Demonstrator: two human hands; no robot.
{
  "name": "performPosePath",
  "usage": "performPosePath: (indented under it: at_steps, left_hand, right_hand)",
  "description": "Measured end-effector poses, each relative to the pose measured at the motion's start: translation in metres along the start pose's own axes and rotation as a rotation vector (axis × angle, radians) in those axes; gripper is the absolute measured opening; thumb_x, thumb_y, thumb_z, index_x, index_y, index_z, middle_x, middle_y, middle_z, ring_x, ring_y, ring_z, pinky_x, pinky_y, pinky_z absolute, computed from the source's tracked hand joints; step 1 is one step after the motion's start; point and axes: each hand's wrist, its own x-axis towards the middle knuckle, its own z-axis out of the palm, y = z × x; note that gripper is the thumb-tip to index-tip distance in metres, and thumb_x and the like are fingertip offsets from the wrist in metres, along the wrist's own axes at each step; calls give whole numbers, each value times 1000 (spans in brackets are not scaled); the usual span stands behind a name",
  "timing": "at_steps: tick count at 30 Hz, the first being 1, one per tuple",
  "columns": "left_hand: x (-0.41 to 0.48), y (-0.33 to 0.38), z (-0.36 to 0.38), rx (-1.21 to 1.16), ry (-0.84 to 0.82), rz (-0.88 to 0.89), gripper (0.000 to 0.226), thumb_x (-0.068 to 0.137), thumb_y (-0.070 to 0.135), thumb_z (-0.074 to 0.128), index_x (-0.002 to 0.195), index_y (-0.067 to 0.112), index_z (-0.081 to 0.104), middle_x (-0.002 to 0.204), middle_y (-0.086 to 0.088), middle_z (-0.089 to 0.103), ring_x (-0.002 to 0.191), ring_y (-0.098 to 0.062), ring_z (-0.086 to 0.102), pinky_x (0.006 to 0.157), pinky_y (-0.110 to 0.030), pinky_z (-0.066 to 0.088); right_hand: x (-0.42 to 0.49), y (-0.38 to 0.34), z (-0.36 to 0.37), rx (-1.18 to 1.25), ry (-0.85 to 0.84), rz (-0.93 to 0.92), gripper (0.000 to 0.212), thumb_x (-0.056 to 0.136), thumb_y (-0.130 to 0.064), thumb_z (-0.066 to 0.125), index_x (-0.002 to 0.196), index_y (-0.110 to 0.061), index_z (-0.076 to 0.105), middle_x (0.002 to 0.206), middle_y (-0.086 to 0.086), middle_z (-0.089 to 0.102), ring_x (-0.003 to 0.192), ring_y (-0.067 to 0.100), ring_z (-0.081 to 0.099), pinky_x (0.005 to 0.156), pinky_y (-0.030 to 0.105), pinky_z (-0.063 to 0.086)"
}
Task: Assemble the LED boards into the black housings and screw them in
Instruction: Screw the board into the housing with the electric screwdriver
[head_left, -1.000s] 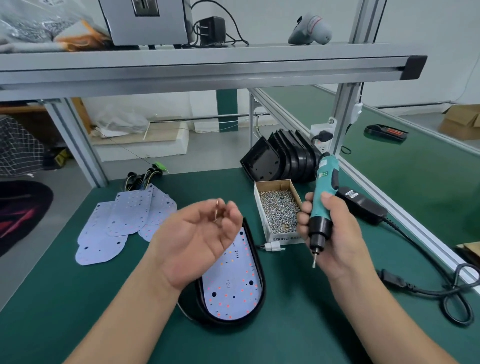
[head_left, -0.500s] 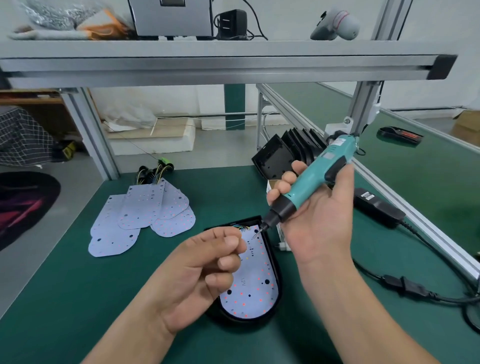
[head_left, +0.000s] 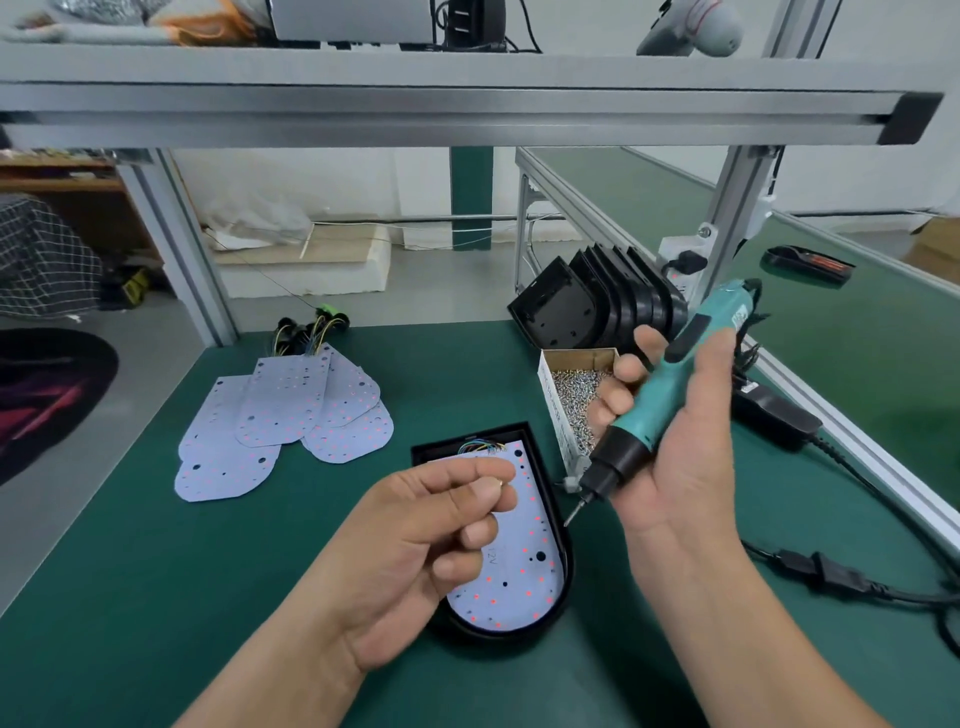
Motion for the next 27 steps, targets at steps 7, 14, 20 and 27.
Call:
performPosePath:
  at_steps: [7,14,20,27]
  left_hand:
    - [-2,-1,1,69,5,35,21,79,13,83,99,8,83,92,-12,71,58,-11,46,43,-17,34]
    - [-3,-3,2,157,23,45,26,77,13,84,102,6,83,92,-12,73,56,-10,45,44,-18,32]
    - [-3,-6,5,194,27,59,24,78,14,83,101,7,83,91,-14,74,54,-10,42,45,-18,30]
    - [-3,-10,8,199,22,44,20,78,12,82,97,8,83,92,-17,75,51,-9,40,43,-18,29]
  right_hand:
    - [-3,-4,0,119,-23,-19,22,99,-37,70,105,-17,61,98,10,71,73,14,68,60,23,57]
    - [-6,-14,1,139,-159,-18,17,103,-26,59,109,-13,66,87,1,56,65,10,47,59,20,44]
    - [-10,-16,7,206,-84,-72,18,101,-21,67,84,-16,71,85,2,64,67,11,63,72,29,60]
    - [-10,-16,5,130,-117,-61,9,98,-23,67,100,-15,64,79,-3,54,57,7,43,56,21,44]
